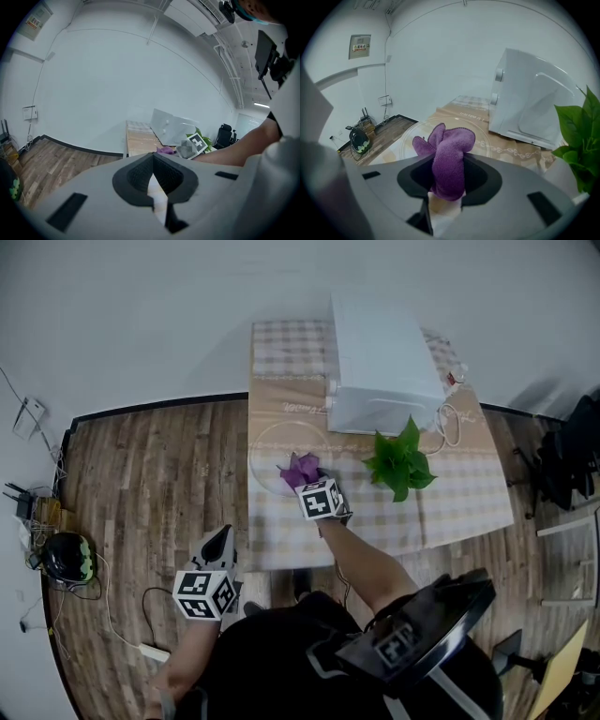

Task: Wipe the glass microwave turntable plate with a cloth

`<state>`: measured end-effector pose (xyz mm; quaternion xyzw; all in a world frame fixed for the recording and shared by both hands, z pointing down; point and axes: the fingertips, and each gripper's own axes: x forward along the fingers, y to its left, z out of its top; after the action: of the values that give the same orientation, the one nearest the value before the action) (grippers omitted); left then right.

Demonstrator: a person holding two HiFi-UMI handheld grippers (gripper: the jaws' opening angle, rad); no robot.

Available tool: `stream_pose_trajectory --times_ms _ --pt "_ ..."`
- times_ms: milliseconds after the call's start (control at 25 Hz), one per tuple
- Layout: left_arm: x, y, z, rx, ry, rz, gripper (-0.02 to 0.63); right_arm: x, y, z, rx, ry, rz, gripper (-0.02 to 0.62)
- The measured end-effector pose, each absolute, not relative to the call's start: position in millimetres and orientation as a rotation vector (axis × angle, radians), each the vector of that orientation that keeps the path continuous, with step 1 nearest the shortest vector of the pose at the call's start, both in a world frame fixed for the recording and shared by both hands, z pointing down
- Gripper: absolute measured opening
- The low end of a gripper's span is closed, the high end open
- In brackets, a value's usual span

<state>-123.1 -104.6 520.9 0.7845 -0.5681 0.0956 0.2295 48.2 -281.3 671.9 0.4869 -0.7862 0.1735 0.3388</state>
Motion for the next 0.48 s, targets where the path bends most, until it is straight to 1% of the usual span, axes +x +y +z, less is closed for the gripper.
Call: stream_pose_trajectory --times_ms 480 --pt "-119.4 -97.0 522.8 2.180 -1.521 0.263 0.003 88.6 -277.2 667.9 1.366 -1.971 0.475 0.146"
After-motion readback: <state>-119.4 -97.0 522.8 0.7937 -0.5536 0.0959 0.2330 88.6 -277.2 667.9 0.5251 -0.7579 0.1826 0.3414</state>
